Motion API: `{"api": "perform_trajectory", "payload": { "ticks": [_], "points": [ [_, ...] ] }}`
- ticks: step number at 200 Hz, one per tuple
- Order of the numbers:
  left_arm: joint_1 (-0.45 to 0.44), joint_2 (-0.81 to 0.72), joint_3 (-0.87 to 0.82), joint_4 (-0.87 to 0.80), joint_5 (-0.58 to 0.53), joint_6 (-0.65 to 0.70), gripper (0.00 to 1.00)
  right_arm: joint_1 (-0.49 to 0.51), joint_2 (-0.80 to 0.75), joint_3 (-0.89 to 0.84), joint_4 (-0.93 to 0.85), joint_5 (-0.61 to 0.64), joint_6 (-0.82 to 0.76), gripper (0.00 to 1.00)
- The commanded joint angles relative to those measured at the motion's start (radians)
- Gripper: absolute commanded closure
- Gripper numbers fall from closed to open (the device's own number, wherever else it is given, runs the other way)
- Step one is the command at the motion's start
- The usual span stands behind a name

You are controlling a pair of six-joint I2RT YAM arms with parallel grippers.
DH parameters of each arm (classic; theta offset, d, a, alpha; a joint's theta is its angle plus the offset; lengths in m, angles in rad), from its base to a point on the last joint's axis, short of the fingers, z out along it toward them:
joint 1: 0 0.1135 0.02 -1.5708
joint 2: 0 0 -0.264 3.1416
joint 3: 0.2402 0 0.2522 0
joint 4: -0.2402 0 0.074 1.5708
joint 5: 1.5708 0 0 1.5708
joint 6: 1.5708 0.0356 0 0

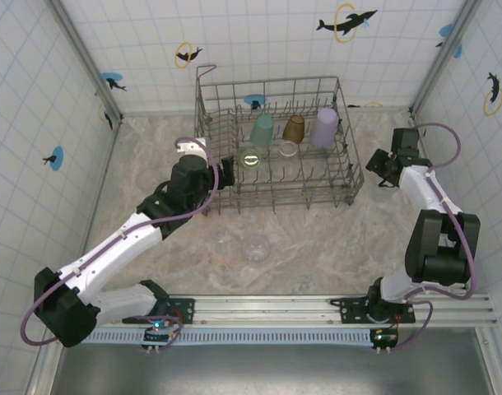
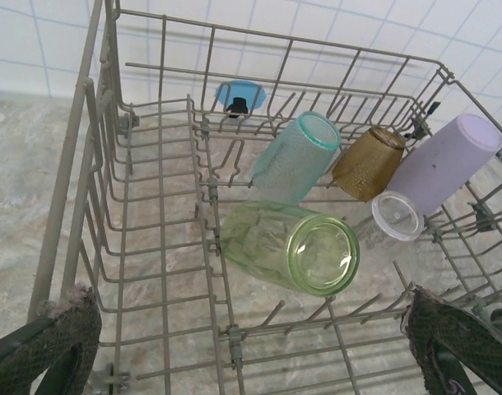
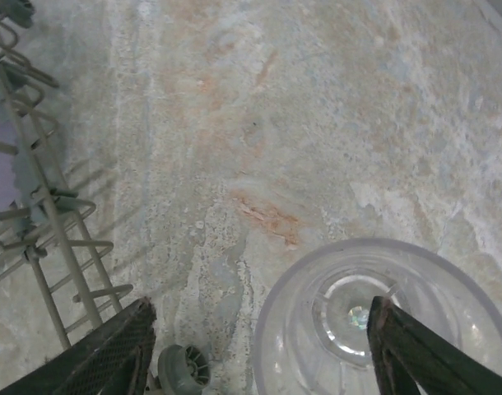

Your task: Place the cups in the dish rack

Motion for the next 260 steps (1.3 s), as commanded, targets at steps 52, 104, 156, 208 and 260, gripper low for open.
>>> {"api": "perform_trajectory", "payload": {
  "ticks": [52, 104, 156, 208, 260],
  "points": [
    [0.058, 0.016, -0.040, -0.124, 0.117, -0.083, 0.02, -0.005, 0.108, 0.046, -0.035, -0.022, -0.005, 0.49],
    [0.066, 0.000, -0.028, -0.114, 0.156, -0.110, 0.02, -0.005, 0.124, 0.047, -0.026, -0.001, -0.010, 0.78],
    [0.068, 0.009, -0.026, -0.105, 0.183, -0.128, 0.02, -0.007, 0.109, 0.040, -0.028, 0.012, -0.021, 1.00],
    [0.068, 0.016, -0.019, -0.095, 0.206, -0.143, 0.02, -0.007, 0.037, 0.024, -0.032, 0.013, -0.022, 1.00],
    [0.067, 0.040, -0.004, -0.083, 0.213, -0.163, 0.02, -0.010, -0.064, 0.014, 0.007, -0.005, -0.019, 1.00]
  ]
}}
